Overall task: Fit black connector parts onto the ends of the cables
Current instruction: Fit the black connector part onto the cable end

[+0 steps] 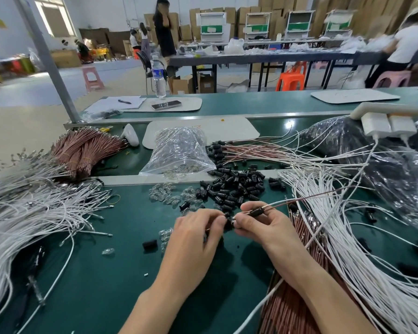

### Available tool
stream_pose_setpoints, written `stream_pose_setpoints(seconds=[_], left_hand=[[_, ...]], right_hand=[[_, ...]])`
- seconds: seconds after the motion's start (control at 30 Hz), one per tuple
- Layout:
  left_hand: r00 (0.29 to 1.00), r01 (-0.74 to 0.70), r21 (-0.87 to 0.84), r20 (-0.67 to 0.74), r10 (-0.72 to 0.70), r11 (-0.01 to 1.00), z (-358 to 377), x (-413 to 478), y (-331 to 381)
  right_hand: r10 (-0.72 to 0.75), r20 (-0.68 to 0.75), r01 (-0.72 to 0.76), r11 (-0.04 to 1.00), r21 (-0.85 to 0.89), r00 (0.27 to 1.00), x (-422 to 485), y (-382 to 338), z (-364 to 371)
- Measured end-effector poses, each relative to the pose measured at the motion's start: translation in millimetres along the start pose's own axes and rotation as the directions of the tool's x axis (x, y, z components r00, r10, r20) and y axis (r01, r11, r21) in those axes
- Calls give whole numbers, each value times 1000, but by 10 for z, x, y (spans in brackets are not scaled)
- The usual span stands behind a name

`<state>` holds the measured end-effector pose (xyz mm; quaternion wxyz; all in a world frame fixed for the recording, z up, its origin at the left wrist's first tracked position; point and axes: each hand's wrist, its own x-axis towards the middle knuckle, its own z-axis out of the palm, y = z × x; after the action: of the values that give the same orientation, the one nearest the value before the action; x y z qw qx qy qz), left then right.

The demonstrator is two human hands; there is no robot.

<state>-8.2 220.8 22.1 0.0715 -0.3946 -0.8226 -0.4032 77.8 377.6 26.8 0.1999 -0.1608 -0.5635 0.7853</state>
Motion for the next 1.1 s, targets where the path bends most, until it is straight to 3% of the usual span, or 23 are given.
stream_pose_setpoints(seconds=[0.1, 0.2, 0.3, 0.43, 0.7, 0.8, 0.87, 0.93, 1.1], left_hand=[[994, 106, 175, -31, -102, 979, -264, -148, -194], [968, 189, 345, 93, -234, 919, -414, -382, -379], [944, 206, 372, 167, -283, 905, -367, -431, -421], [961, 155, 366, 157, -226, 917, -240, -261, -402], [996, 87, 310, 8, -94, 947, -32, 142, -385], [994, 36, 292, -108, -5, 956, -27, 139, -387], [975, -1, 237, -216, 54, 971, -30, 113, -366], [963, -10, 76, -269, 30, 997, -16, 94, -260], [944, 104, -380, -253, -211, 919, 241, 188, 125]], right_hand=[[45, -37, -40, 993, 115, 998, 26, -8, -40], [71, -32, -63, 978, 201, 997, 39, -26, -52], [72, -29, -63, 968, 241, 997, 42, -39, -35], [71, -28, -62, 966, 252, 997, 35, -39, -31], [73, -51, -56, 959, 278, 996, 41, -56, -22], [71, -45, -54, 951, 305, 996, 42, -68, -28], [74, -42, -57, 946, 319, 996, 50, -70, -28], [77, -37, -60, 944, 325, 996, 59, -66, -19], [72, -54, -51, 946, 321, 996, 106, -37, -10]])
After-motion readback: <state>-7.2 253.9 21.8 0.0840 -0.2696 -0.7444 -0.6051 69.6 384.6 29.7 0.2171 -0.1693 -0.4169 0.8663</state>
